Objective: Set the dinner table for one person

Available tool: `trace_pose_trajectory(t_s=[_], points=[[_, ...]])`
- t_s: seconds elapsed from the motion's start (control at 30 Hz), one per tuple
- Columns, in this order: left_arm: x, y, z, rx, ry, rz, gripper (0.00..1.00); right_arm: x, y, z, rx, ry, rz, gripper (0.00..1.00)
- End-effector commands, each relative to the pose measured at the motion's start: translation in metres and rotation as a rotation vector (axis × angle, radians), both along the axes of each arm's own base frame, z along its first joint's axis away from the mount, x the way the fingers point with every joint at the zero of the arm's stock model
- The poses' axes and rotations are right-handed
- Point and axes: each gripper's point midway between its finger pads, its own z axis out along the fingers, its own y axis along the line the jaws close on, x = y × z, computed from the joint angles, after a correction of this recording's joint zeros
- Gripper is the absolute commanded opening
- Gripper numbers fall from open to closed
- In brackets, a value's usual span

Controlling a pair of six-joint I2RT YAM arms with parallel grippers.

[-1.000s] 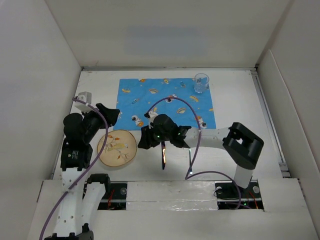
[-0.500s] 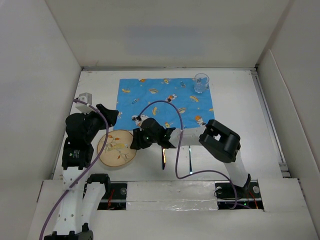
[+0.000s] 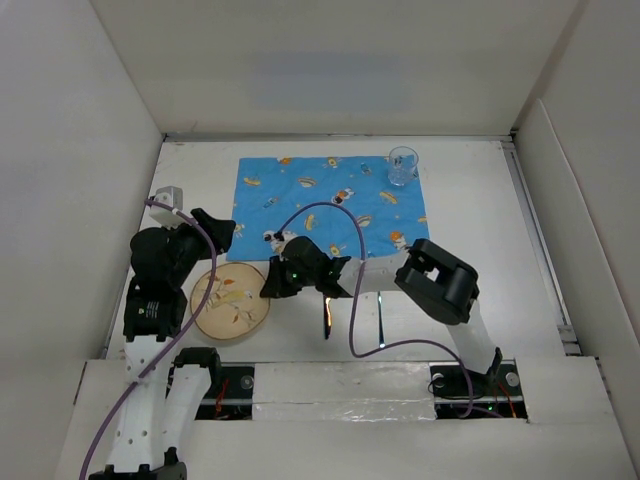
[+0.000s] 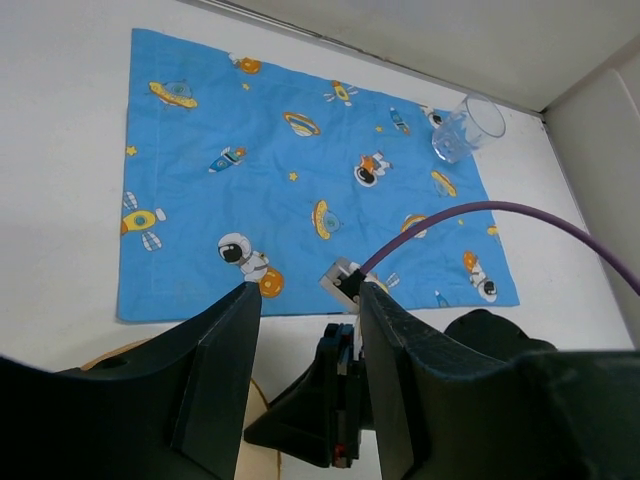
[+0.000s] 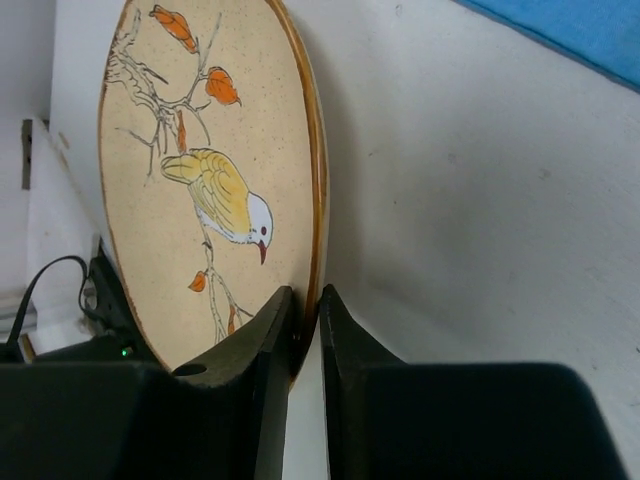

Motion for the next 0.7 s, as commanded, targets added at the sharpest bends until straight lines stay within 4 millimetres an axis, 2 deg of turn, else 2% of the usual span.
trace_pose_trajectory(t_s=[0.0, 0.03, 0.13, 0.2, 0.27, 0.3, 0.4, 0.43, 0.5, 0.53, 0.63, 0.67], points=[[0.002, 0.001, 0.014, 0.011, -0.059, 0.002, 0.41, 0.005, 0.007, 0.079, 0.204, -0.082, 0.055, 0.00], [0.003, 0.001, 0.015, 0.010, -0.061, 0.003, 0.41, 0.003, 0.006, 0.098, 0.257, -0.079, 0.088, 0.00], [0.004, 0.001, 0.018, 0.009, -0.073, 0.006, 0.41, 0.034, -0.017, 0.175, 0.425, -0.140, 0.056, 0.00], [0.004, 0.001, 0.017, 0.009, -0.070, 0.007, 0.41, 0.054, -0.033, 0.192, 0.448, -0.172, 0.011, 0.00], [0.003, 0.001, 0.015, 0.010, -0.063, 0.006, 0.42, 0.077, -0.053, 0.202, 0.453, -0.196, -0.048, 0.00], [0.003, 0.001, 0.014, 0.011, -0.062, 0.002, 0.44, 0.099, -0.076, 0.204, 0.453, -0.211, -0.105, 0.00], [0.003, -0.003, 0.011, 0.007, -0.054, -0.017, 0.47, 0.128, -0.110, 0.202, 0.464, -0.210, -0.204, 0.00], [0.002, -0.003, 0.011, 0.006, -0.054, -0.022, 0.48, 0.146, -0.129, 0.202, 0.467, -0.216, -0.249, 0.00], [0.003, -0.003, 0.010, 0.006, -0.051, -0.022, 0.48, 0.164, -0.146, 0.202, 0.480, -0.213, -0.301, 0.00], [0.003, -0.006, 0.007, 0.006, -0.040, -0.032, 0.48, 0.179, -0.161, 0.198, 0.477, -0.214, -0.344, 0.00], [0.003, -0.008, 0.007, 0.004, -0.042, -0.042, 0.48, 0.201, -0.181, 0.196, 0.493, -0.211, -0.421, 0.00], [0.003, -0.007, 0.007, 0.006, -0.041, -0.040, 0.48, 0.211, -0.194, 0.195, 0.491, -0.215, -0.464, 0.00]])
